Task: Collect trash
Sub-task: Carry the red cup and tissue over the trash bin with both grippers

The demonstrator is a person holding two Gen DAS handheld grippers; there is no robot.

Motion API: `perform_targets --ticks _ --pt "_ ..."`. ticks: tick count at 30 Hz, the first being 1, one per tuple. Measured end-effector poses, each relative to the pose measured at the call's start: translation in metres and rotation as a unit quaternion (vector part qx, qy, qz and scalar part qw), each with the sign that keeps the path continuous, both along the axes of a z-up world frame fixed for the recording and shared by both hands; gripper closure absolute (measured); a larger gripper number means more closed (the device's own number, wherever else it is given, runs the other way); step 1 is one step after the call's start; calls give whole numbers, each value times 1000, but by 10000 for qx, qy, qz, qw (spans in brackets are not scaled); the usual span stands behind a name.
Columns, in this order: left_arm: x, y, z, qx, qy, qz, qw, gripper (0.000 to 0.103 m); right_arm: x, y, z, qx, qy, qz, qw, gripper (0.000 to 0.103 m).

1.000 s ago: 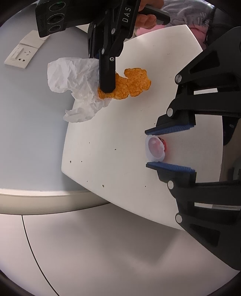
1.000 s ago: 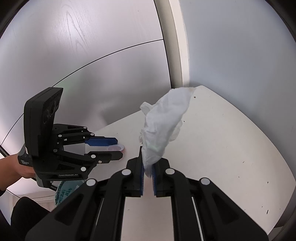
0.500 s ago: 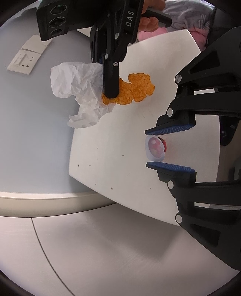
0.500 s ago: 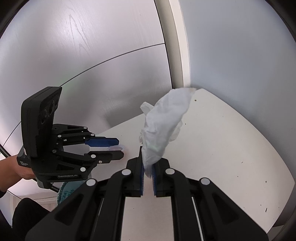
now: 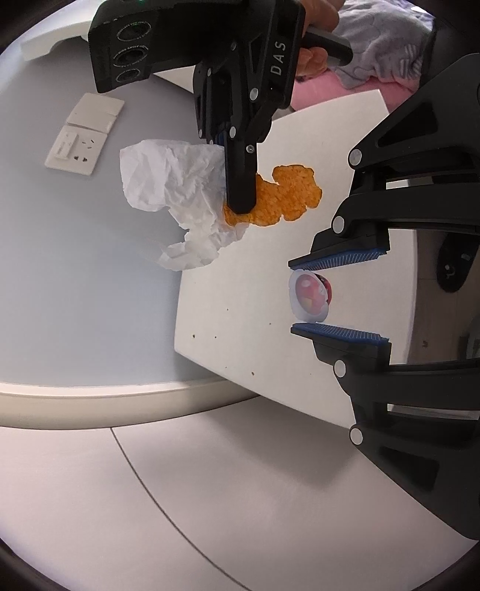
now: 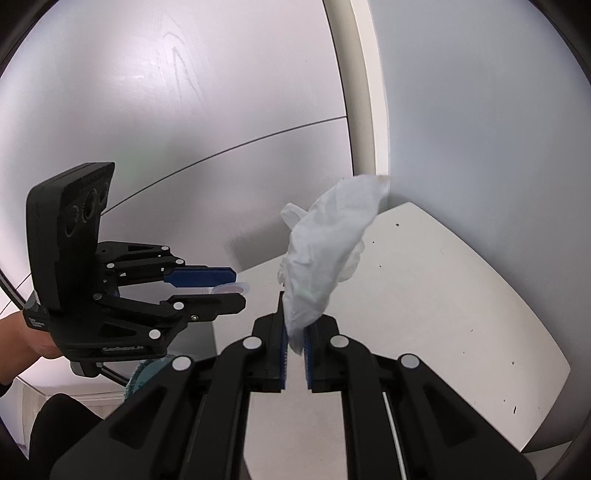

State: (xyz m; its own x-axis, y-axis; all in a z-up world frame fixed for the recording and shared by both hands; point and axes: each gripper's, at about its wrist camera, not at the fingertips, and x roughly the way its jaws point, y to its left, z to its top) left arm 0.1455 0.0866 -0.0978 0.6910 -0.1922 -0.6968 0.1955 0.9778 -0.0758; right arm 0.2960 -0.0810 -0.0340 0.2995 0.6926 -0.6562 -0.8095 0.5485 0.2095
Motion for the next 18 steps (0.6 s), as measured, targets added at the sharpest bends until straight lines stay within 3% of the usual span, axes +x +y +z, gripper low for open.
perform_targets --ticks 18 --pt "-74 8 32 114 -200 346 9991 76 -66 18 18 102 -118 379 9992 94"
